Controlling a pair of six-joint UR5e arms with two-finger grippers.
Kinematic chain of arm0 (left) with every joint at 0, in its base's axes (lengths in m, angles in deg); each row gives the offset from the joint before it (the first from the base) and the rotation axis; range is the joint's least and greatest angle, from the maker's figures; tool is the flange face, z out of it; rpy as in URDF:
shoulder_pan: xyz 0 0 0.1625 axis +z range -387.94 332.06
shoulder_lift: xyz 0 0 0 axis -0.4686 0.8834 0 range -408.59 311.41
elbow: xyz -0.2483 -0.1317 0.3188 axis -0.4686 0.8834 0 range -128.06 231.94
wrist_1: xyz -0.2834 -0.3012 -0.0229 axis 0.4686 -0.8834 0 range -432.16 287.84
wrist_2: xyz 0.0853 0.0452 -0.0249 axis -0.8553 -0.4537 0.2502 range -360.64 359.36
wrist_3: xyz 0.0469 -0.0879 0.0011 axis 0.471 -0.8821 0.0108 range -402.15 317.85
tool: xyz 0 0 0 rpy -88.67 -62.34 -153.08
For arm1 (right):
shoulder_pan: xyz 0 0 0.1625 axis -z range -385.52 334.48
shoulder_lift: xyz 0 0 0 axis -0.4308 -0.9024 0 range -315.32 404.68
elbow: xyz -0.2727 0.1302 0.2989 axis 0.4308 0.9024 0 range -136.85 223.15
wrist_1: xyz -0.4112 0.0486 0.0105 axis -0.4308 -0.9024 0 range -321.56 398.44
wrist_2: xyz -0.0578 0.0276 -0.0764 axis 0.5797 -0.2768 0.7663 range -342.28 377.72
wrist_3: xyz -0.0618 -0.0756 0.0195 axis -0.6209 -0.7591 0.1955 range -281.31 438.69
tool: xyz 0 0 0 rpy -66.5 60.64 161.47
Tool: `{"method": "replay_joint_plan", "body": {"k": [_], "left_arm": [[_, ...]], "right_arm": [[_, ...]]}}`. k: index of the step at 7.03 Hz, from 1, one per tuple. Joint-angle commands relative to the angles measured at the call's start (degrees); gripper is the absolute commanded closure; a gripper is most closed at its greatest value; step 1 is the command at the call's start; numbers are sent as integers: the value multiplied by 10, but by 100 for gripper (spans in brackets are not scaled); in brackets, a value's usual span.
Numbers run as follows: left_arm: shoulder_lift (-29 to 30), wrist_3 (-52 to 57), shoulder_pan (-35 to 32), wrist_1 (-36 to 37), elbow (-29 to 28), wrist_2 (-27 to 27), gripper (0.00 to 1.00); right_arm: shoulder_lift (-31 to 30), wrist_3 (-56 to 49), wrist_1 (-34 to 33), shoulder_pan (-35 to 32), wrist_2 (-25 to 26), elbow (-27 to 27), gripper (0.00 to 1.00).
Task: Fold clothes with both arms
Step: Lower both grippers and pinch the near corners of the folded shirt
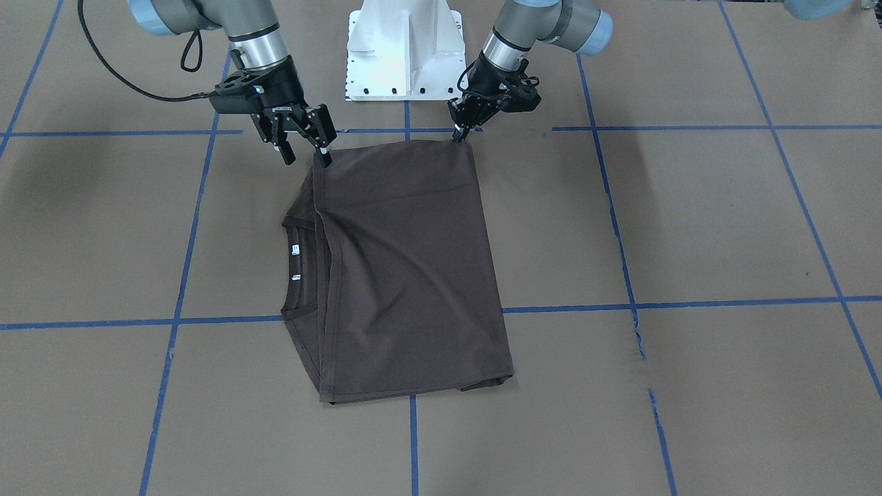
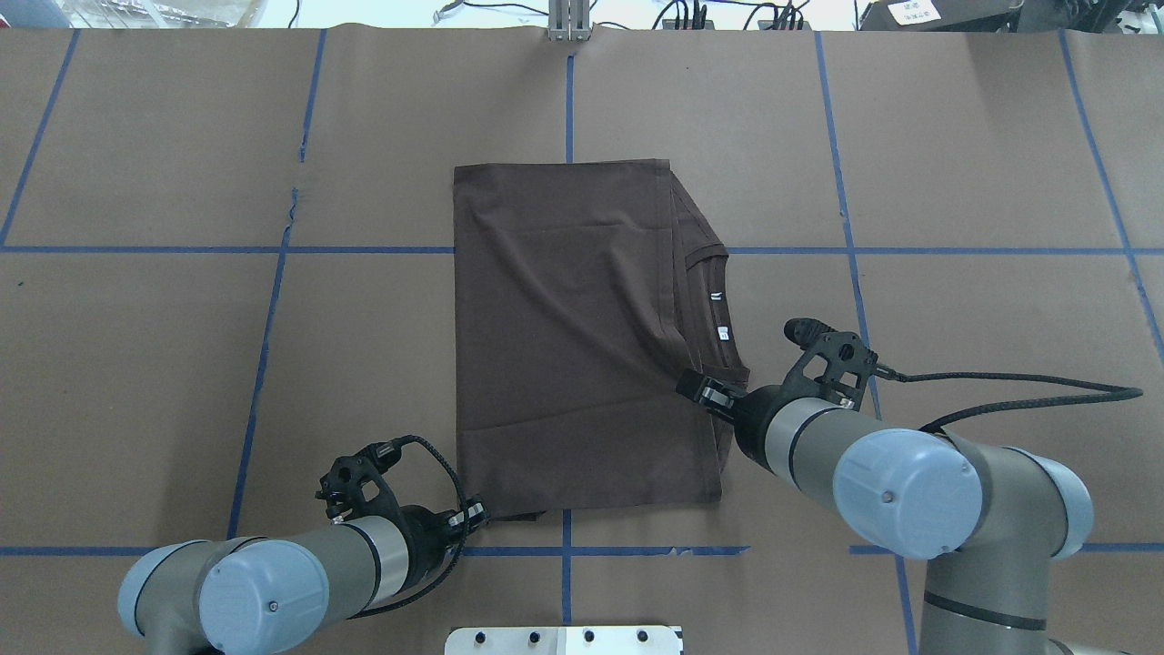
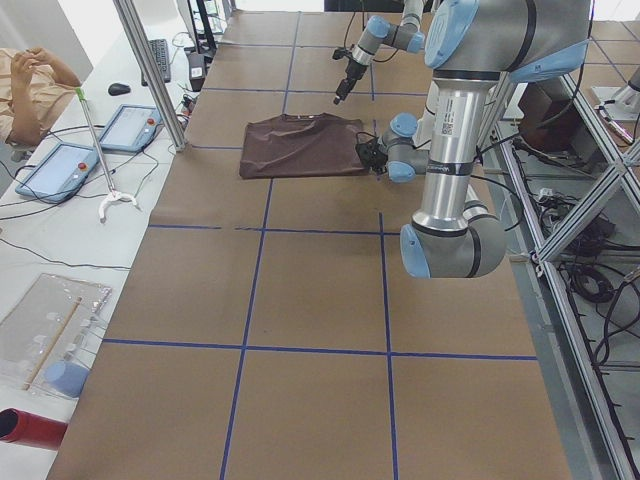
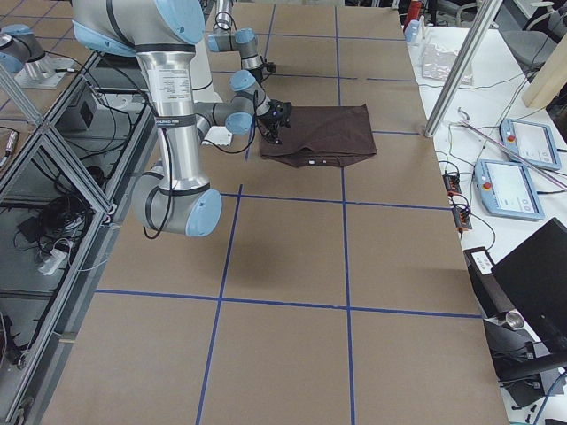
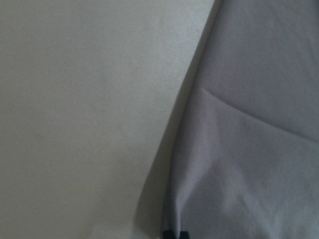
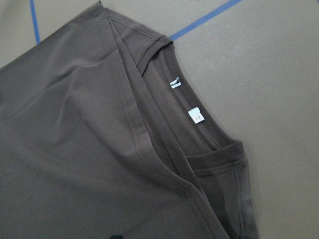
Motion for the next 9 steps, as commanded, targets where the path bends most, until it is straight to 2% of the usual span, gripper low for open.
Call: {"method": "replay_joint_plan", "body": {"k": [1, 4, 9], "left_arm": [[1, 3, 0, 1, 1, 1, 100], [3, 5, 0, 0, 2, 1, 100], [4, 5, 0, 0, 3, 2, 100]], "right_arm": [[36, 31, -110, 52, 4, 4, 18], [46, 31, -113, 75, 14, 64, 19], [59, 30, -113, 78, 20, 85, 25]]}}
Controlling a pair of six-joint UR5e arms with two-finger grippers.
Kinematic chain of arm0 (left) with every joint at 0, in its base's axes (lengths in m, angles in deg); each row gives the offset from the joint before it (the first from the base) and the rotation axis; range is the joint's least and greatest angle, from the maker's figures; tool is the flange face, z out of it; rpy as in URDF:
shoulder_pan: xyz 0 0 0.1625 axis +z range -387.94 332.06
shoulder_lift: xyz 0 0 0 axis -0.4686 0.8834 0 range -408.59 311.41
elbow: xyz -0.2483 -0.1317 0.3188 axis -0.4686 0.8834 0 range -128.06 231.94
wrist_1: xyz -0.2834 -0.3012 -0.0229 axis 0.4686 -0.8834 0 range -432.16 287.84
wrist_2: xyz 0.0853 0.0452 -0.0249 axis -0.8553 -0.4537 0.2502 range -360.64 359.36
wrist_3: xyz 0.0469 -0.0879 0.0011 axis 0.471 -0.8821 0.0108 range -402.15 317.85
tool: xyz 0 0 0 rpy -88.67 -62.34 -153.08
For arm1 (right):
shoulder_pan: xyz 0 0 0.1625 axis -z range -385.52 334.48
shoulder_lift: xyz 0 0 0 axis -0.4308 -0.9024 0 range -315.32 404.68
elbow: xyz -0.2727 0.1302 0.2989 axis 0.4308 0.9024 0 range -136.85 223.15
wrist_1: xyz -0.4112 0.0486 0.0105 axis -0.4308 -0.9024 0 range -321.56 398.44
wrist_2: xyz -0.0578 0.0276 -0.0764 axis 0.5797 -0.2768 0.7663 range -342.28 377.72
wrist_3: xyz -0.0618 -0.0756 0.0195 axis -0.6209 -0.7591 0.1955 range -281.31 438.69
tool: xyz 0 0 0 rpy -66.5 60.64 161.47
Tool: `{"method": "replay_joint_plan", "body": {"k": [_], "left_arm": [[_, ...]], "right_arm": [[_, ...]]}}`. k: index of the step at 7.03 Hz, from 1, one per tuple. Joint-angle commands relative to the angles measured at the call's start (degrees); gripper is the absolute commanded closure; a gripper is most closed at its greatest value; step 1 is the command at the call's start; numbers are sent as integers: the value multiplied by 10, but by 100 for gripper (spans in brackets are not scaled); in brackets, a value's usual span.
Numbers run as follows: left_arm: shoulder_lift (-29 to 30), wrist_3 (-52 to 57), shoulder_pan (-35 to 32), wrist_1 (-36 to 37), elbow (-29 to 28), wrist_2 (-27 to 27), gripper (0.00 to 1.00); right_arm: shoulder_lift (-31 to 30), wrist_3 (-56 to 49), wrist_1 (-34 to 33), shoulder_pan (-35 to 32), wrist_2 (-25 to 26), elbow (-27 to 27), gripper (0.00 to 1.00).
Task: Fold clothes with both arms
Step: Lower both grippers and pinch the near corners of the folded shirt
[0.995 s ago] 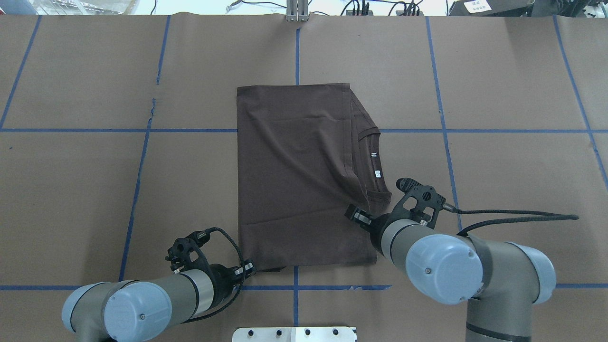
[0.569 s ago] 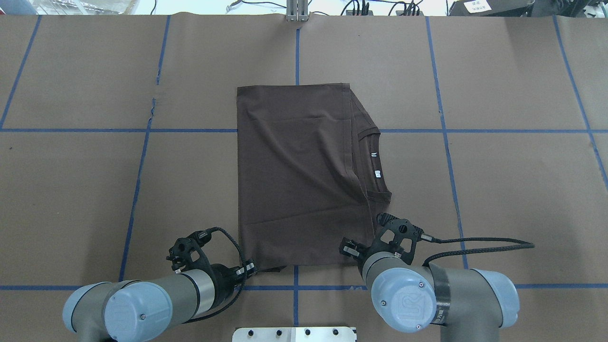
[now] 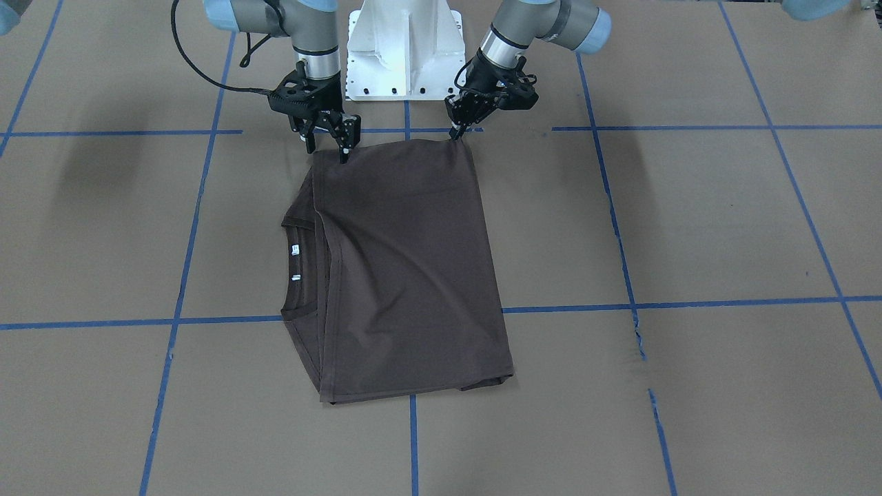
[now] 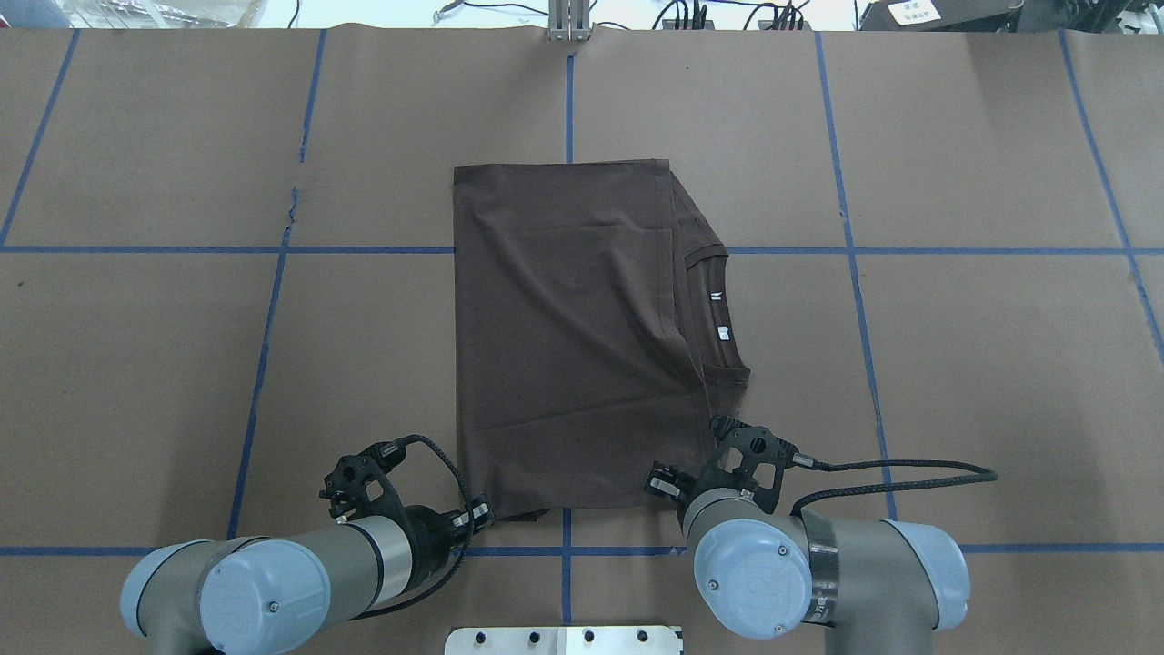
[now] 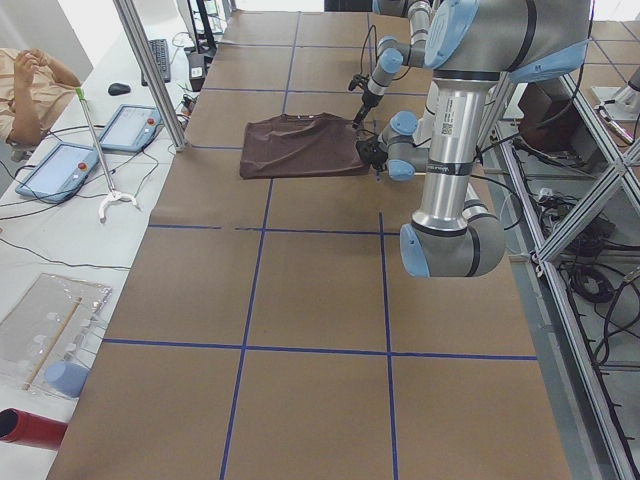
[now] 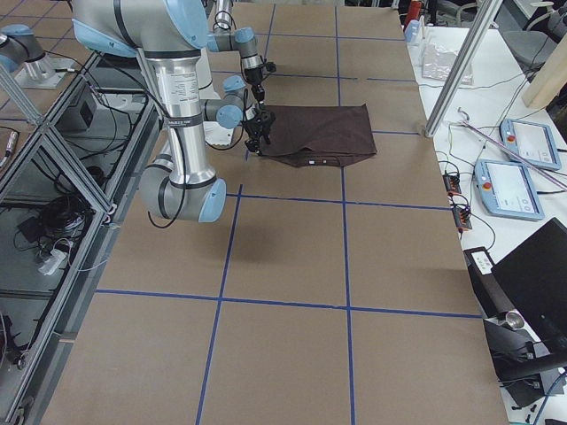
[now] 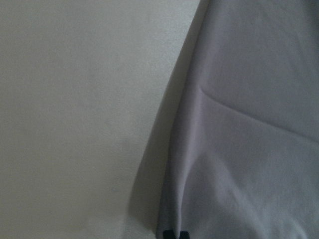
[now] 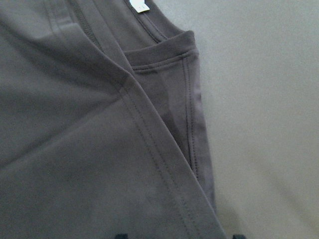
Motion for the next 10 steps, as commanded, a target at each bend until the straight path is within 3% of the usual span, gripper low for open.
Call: {"method": "replay_joint_plan", "body": {"k": [1, 2, 5, 6, 10], "left_arm": [[0, 0, 0, 0, 1, 1, 100], [0, 0, 0, 0, 1, 1, 100], [0, 0, 0, 0, 3, 1, 100], [0, 0, 0, -1, 3, 1, 100], [0, 1, -3, 0, 7, 2, 100]], "right_arm": [[3, -1, 0, 1, 2, 5, 31], [4, 0, 0, 1, 3, 4, 43], [5, 3, 0, 1, 8, 5, 65], [9, 14, 1, 1, 11, 5, 100], [21, 24, 1, -5, 11, -1, 100]]}}
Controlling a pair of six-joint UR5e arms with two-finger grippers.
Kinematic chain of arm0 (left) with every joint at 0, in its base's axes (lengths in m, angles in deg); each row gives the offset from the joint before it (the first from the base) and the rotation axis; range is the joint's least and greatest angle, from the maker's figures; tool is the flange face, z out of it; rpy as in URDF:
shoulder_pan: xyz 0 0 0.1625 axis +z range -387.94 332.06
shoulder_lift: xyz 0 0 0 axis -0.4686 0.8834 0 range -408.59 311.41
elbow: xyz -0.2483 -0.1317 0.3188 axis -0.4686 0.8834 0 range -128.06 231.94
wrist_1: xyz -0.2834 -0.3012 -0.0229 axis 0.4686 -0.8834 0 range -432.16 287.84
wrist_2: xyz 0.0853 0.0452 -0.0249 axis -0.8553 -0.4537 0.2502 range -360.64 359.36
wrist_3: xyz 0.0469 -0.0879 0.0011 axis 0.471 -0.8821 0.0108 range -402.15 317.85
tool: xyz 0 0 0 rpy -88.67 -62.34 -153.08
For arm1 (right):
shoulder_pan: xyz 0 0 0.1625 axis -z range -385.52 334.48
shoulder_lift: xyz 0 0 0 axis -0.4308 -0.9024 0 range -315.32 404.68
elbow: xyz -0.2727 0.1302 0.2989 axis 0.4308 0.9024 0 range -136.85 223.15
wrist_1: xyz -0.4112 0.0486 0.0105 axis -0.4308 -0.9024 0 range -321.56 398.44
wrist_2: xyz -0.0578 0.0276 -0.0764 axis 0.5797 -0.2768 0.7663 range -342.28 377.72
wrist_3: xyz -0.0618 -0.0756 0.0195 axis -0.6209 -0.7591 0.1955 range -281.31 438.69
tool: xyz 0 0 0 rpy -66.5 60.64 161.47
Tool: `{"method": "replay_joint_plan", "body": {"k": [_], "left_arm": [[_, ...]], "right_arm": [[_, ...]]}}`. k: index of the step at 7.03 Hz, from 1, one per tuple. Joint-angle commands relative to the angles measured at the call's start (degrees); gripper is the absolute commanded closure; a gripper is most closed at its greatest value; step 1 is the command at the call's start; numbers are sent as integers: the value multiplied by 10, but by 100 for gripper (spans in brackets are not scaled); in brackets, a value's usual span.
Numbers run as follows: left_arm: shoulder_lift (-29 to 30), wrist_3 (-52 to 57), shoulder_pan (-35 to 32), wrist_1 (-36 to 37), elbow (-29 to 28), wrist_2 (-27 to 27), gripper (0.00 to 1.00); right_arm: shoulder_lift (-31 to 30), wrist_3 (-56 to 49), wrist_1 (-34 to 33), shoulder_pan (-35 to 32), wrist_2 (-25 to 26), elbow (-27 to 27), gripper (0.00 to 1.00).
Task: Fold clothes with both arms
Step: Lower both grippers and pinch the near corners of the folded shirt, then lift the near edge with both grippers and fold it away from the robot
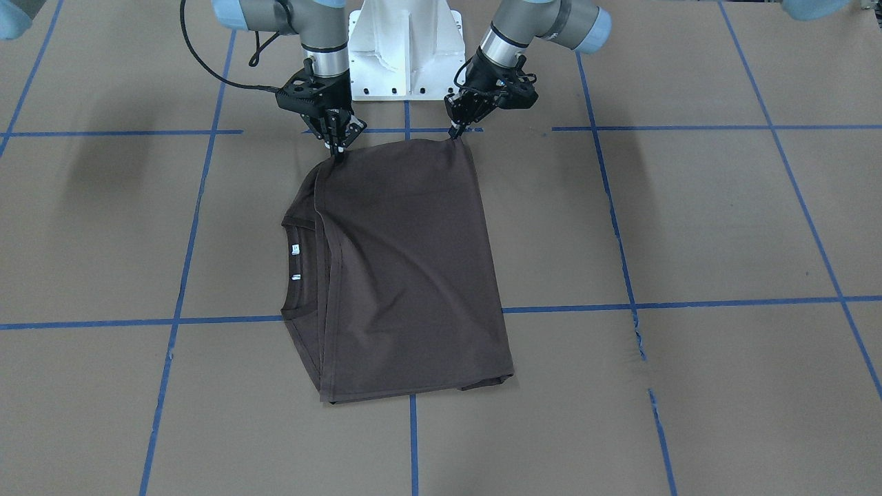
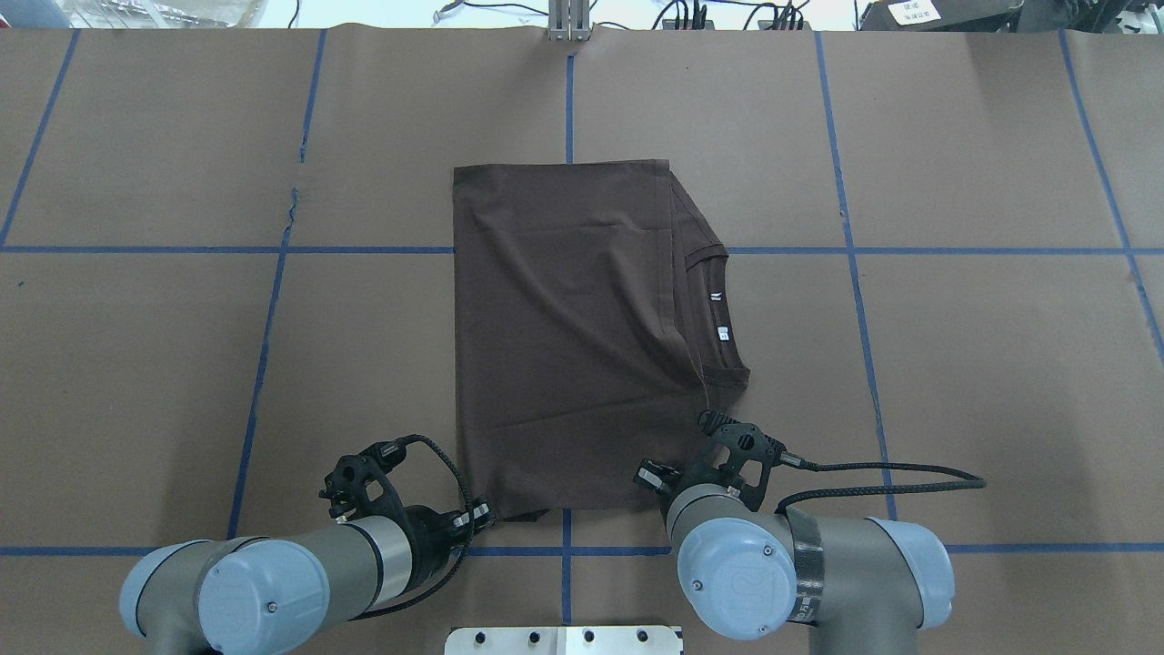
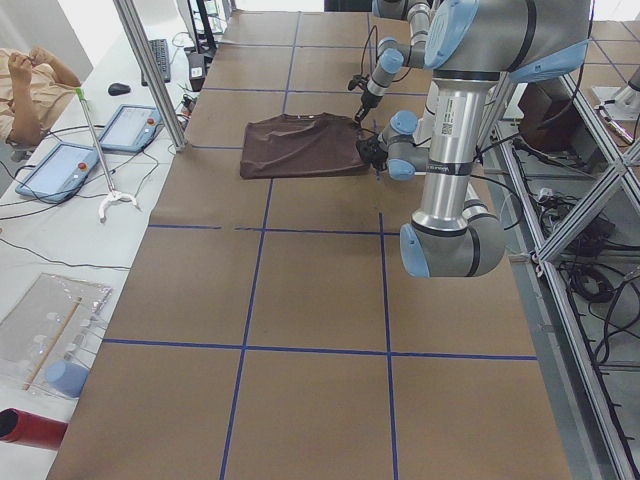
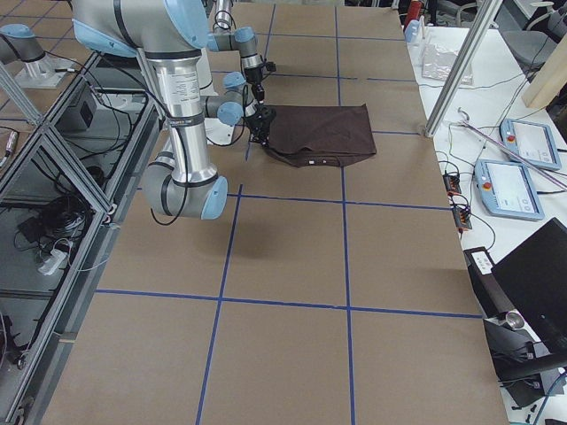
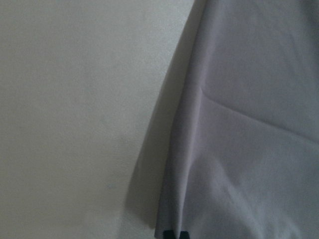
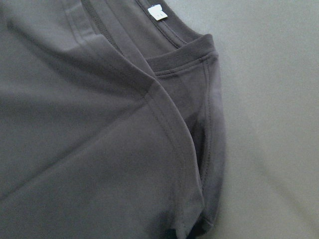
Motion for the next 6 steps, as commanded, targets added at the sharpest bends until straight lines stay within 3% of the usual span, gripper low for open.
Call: {"method": "replay_joint_plan", "body": {"k": [1, 2, 5, 6], "left_arm": [[-3, 21, -8, 11, 32, 8, 100], [-8, 31, -12, 50, 88, 25, 100], [-2, 22, -11, 290, 304, 60, 100], [2, 16, -6, 341, 342, 61, 100]], "right_arm": [[3, 0, -1, -5, 0, -19, 100], [2, -3, -13, -8, -3, -55, 100], [3, 24, -221, 37, -9, -274, 100], [15, 35, -262, 47, -10, -301, 100]]}}
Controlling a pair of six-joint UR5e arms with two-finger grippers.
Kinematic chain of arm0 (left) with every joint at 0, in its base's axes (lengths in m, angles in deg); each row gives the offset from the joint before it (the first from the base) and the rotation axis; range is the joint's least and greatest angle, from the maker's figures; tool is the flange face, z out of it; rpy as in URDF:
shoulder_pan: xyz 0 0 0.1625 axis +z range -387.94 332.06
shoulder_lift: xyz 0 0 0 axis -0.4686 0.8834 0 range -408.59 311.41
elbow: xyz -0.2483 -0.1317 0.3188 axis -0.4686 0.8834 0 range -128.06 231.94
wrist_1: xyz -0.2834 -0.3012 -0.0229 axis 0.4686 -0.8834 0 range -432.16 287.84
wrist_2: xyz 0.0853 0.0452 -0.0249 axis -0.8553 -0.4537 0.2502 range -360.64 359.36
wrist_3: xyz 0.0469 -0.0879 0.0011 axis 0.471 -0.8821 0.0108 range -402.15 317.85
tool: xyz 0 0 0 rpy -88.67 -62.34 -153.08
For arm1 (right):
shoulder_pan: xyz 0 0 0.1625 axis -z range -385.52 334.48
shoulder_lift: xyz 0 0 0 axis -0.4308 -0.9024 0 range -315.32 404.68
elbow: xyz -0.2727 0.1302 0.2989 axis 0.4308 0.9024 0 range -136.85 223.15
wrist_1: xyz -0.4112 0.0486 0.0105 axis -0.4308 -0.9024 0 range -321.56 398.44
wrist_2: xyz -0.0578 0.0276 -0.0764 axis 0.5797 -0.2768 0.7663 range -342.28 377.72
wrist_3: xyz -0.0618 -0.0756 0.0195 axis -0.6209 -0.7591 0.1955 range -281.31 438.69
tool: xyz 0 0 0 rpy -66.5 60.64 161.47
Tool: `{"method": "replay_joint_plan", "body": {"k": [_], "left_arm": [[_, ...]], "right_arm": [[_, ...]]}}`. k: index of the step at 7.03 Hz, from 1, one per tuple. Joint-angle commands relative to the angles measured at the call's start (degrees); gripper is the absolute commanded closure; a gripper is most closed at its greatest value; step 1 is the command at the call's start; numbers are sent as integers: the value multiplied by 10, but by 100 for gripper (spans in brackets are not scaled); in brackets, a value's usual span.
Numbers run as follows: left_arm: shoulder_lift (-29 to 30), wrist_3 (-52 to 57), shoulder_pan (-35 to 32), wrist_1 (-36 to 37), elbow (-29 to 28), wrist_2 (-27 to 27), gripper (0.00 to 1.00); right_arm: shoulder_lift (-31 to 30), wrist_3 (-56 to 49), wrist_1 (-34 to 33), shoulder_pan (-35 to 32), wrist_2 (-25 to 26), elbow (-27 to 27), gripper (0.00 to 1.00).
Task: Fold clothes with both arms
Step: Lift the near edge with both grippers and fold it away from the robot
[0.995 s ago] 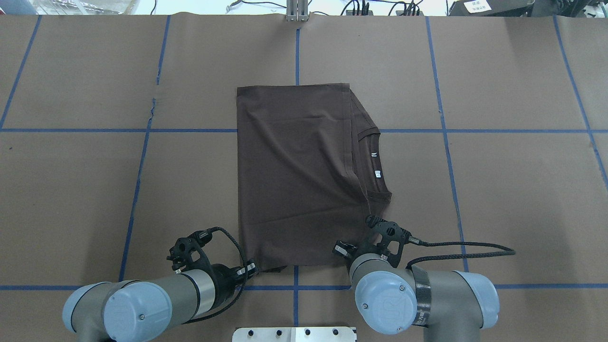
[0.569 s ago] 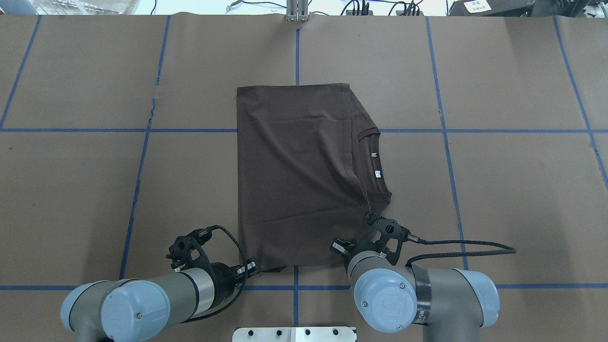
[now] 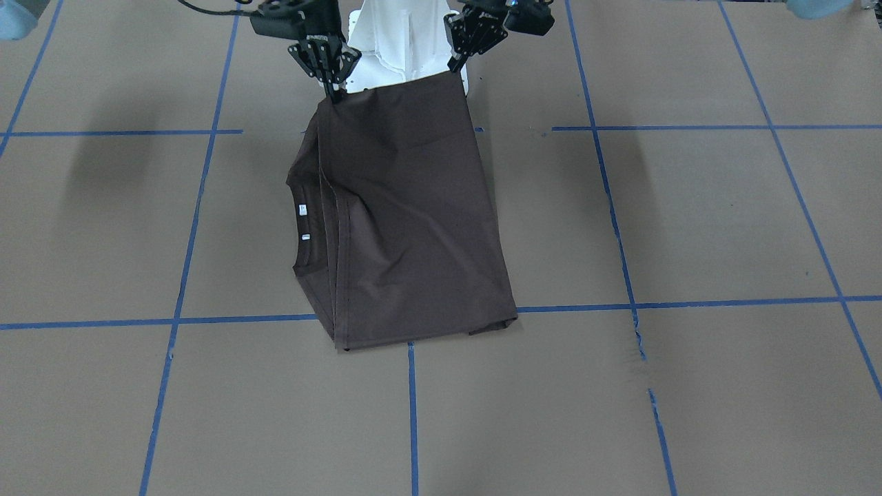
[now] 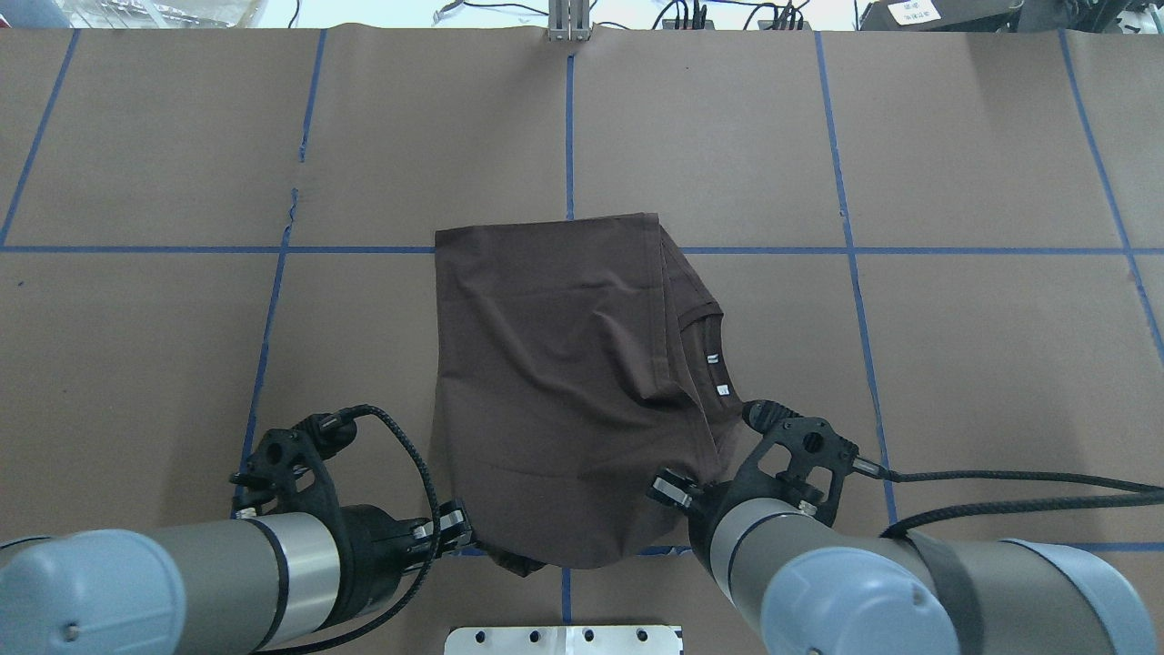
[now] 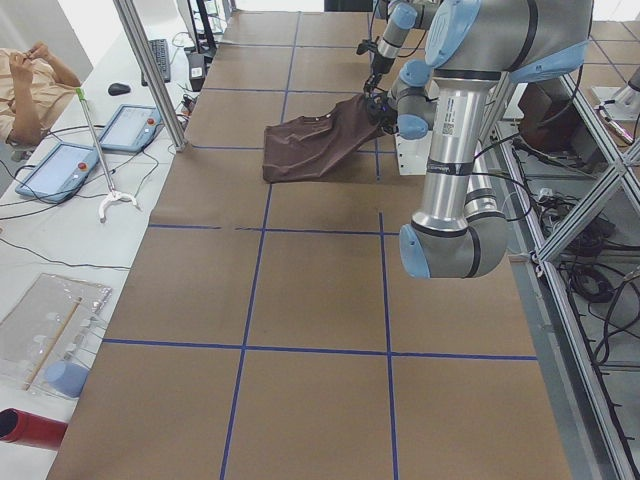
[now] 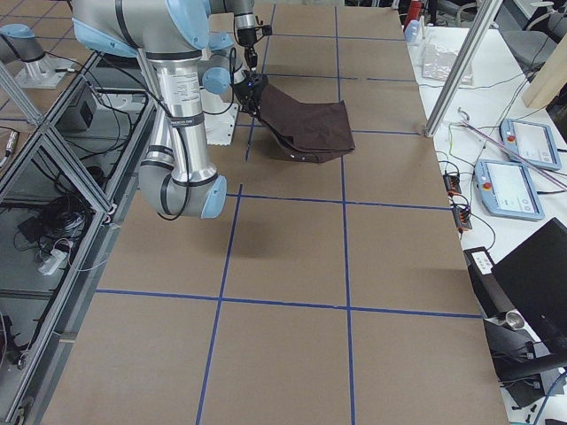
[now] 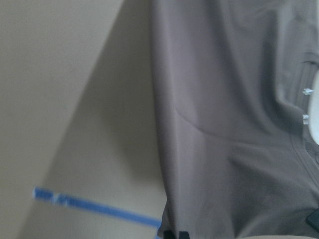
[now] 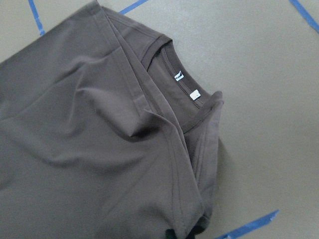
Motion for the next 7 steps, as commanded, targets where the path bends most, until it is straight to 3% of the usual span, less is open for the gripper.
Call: {"method": "replay_joint_plan", "body": {"k": [1, 2, 4, 7], "left_arm": [[12, -6, 5, 80, 46, 12, 100], [14, 1, 5, 78, 16, 12, 100], [42, 39, -32, 77, -35, 9, 100], [67, 103, -111, 74, -81, 28, 100]], "right_arm": [[14, 16, -66, 25, -1, -30, 100], [29, 15, -60, 25, 0, 15, 100], [50, 5, -58, -13, 0, 47, 100], [85, -55, 39, -106, -13, 160, 100]]}}
